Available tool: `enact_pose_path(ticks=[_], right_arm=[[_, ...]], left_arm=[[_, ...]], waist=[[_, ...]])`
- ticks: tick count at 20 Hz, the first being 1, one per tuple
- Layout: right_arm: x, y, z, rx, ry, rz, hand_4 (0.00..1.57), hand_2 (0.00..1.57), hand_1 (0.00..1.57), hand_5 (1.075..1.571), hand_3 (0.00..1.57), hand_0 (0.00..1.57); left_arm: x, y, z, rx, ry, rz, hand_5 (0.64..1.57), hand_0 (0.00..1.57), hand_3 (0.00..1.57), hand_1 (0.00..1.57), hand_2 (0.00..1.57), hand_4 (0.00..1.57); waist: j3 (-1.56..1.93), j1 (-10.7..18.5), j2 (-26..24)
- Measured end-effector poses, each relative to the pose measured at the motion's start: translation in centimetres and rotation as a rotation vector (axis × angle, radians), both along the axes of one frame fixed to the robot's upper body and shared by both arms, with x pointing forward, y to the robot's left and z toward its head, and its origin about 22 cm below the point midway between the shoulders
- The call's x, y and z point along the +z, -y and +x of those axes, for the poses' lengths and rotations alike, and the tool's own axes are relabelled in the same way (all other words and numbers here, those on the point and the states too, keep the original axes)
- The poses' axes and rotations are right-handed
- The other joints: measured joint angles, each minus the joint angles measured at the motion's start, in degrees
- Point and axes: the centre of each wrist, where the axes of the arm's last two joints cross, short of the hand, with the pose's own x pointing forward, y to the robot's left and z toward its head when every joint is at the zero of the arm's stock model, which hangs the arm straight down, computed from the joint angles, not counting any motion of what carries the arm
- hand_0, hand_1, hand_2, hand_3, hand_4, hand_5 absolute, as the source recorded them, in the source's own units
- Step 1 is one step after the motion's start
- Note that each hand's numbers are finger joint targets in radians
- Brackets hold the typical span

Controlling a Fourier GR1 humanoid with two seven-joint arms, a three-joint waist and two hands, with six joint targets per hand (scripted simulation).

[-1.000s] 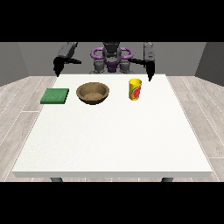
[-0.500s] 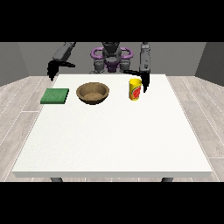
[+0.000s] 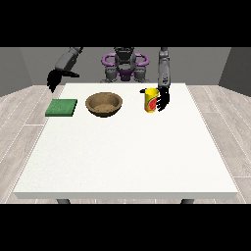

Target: Pick the cup and pour the ball into the bowl, then pick the bowl and place it on the pad

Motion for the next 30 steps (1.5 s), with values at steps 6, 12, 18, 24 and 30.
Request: enact_pose_path(ticks=[6,12,18,24,30], right_arm=[[1.9,0.5,0.8,0.041,0.051,-0.009,0.00,0.00,0.00,1.556,0.00,0.00],[1.8,3.4,0.0,0.013,0.006,-0.020,0.00,0.00,0.00,1.557,0.00,0.00],[-1.1,7.2,-2.0,-0.085,-0.155,-0.002,0.00,0.10,0.00,1.560,0.00,0.00],[-4.8,8.7,-4.7,-0.161,-0.273,0.006,0.00,0.00,0.00,1.557,0.00,0.00],[-6.3,9.5,-5.9,-0.200,-0.280,0.023,0.00,0.00,0.00,1.553,0.00,0.00]], left_arm=[[0.3,-0.1,0.9,0.169,0.063,0.200,1.506,1.34,1.57,1.34,1.57,0.87],[0.0,1.3,1.3,0.225,0.038,0.289,1.530,1.34,1.57,1.34,1.57,0.97],[0.7,4.9,1.6,0.152,-0.047,0.458,1.558,1.37,1.57,1.37,1.57,1.05],[2.3,9.5,2.1,0.086,-0.103,0.631,1.567,1.38,1.57,1.38,1.57,1.14],[4.1,12.6,2.2,0.087,-0.087,0.745,1.568,1.36,1.57,1.36,1.57,1.07]], waist=[[0.17,-3.7,2.5],[0.18,-3.9,-0.5],[0.14,1.4,-9.9],[0.12,6.2,-16.4],[0.06,8.3,-17.0]])
